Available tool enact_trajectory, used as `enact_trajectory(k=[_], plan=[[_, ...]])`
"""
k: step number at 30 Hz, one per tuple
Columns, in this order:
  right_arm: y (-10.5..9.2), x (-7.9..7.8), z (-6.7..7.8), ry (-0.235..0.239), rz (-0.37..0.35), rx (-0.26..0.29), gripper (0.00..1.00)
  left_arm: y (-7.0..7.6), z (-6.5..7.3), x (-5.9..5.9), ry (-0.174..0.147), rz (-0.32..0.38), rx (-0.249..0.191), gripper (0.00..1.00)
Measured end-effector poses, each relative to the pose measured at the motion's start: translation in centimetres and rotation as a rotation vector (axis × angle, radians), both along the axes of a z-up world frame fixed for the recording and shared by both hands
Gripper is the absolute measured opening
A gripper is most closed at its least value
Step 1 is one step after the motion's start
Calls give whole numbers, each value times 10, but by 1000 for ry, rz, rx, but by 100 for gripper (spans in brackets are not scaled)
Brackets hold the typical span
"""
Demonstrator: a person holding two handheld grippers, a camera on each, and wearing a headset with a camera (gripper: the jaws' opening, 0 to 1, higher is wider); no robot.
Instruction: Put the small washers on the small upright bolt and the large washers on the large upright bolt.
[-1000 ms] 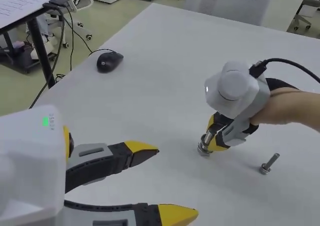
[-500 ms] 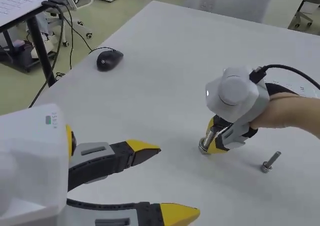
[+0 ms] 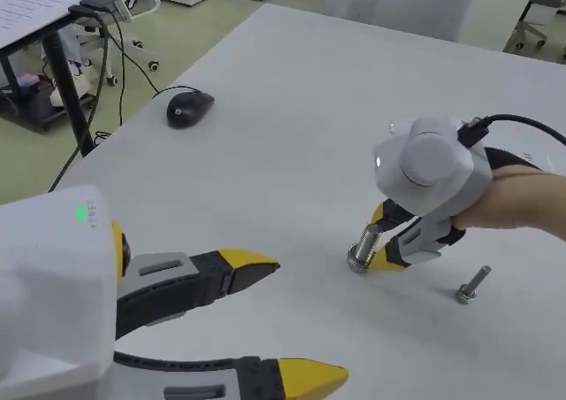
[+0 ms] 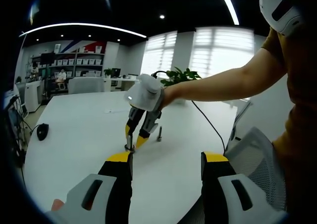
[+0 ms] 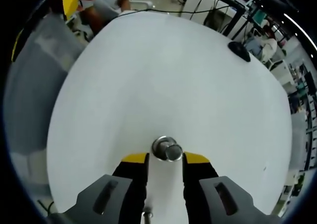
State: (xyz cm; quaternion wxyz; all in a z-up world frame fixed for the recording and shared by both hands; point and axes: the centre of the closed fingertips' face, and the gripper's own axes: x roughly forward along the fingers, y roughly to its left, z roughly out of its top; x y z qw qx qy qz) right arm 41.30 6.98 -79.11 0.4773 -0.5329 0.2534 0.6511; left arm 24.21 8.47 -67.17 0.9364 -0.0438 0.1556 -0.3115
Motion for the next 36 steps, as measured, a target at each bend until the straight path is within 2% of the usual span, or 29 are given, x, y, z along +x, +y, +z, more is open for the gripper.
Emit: enact_trajectory(k=[7, 11, 13, 15, 20, 21, 25, 27, 28, 30, 33, 36], plan=[[-20, -6, 15, -12, -46, 59, 28, -3, 1, 0, -3, -12, 2, 55], [-33, -14, 28, 3, -101, 155, 28, -4, 3, 1, -9, -25, 22, 55], [-44, -15, 34, 10, -154, 196, 28, -4, 4, 2, -13, -29, 30, 55], [-53, -23, 44, 29, -191, 268, 28, -7, 6, 2, -19, -40, 27, 55], [-75, -35, 49, 27, -237, 317, 28, -17, 6, 2, -17, -77, 35, 55], [-79, -38, 51, 39, -275, 351, 28, -18, 5, 2, -16, -80, 33, 55], [-89, -53, 54, 70, -322, 441, 27, -24, 5, -2, -16, -99, 28, 55], [-98, -62, 54, 108, -366, 479, 28, -25, 6, -3, -15, -104, 22, 55], [-102, -66, 57, 119, -378, 519, 28, -26, 6, -4, -15, -105, 19, 55], [-113, -74, 57, 150, -427, 565, 29, -27, 7, -6, -14, -105, 15, 55], [-128, -82, 59, 162, -477, 624, 32, -28, 8, -9, -13, -106, 11, 55], [-136, -99, 69, 224, -511, 715, 34, -29, 9, -12, -8, -107, 10, 55]])
